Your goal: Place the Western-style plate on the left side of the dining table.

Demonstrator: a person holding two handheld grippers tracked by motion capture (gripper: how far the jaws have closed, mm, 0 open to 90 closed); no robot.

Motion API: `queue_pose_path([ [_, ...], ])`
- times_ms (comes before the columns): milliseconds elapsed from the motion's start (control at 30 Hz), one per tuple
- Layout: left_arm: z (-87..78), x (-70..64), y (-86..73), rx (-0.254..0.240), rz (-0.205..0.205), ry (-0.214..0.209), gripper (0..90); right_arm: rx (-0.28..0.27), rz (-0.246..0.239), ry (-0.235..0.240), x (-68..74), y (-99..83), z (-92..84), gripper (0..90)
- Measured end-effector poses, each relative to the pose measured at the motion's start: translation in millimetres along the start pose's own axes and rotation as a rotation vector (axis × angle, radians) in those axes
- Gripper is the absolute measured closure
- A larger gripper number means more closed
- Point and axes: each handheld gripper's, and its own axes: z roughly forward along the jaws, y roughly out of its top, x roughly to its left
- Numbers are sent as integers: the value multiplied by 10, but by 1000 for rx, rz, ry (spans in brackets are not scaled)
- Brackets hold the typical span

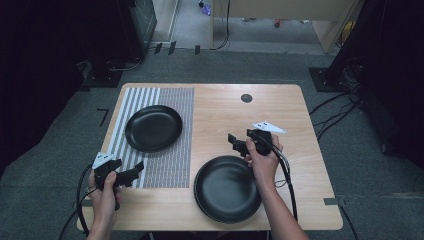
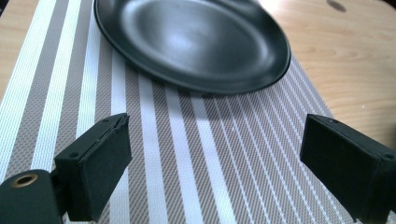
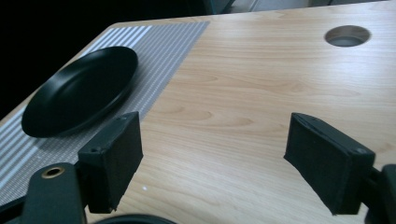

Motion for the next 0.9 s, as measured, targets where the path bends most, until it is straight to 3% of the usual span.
queue_pose_path([
  [333, -25, 46, -113, 13, 25, 48, 86, -13, 8, -26, -214, -192, -290, 147],
  [567, -49, 70, -195, 20, 50, 89, 86, -10, 27, -79, -487, -377, -527, 145],
  [667, -59, 72, -238, 28, 80, 130, 87, -13, 36, -98, -592, -447, -617, 144],
  [900, -85, 101, -309, 39, 93, 150, 87, -14, 68, -135, -789, -597, -810, 144],
])
